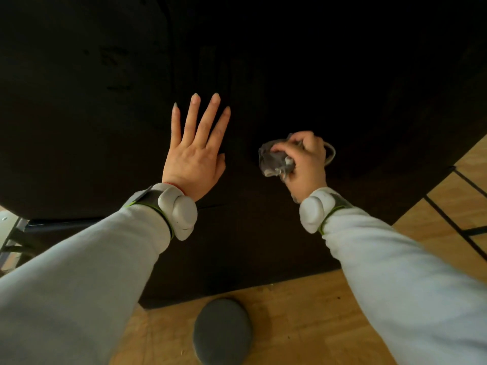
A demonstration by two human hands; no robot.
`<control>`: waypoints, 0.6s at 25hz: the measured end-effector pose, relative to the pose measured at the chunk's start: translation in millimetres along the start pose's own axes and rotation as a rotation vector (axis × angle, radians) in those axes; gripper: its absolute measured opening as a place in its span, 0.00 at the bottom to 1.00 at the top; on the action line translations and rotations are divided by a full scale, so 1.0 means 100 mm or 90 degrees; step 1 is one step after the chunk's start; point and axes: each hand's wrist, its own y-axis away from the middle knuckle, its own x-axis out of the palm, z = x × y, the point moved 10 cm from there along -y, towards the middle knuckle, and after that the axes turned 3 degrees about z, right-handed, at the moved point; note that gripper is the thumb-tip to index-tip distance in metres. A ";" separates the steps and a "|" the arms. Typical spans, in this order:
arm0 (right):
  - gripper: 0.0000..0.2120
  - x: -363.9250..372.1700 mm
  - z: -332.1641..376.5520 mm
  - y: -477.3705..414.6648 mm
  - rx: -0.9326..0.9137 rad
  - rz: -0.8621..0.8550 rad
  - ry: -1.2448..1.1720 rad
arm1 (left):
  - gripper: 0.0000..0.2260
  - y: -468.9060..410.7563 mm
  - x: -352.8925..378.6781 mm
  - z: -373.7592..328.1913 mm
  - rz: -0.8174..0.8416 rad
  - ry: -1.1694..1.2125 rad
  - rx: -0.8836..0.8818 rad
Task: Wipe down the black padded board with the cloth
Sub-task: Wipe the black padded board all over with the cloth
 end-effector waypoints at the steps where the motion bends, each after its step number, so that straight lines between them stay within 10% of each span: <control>1: 0.16 0.12 -0.04 0.11 0.001 0.045 0.006 | 0.35 0.02 0.02 -0.02 0.000 0.005 -0.006; 5: 0.17 0.24 -0.09 0.42 -0.028 0.164 0.011 | 0.36 0.18 0.11 -0.04 0.023 0.004 -0.001; 11: 0.17 -0.74 0.20 -0.25 -0.007 -0.219 -0.030 | 0.35 0.20 0.17 -0.04 0.023 0.006 -0.020; 15: 0.17 -0.26 0.15 -0.14 -0.012 -0.126 0.000 | 0.35 0.25 0.22 -0.03 0.041 0.008 -0.021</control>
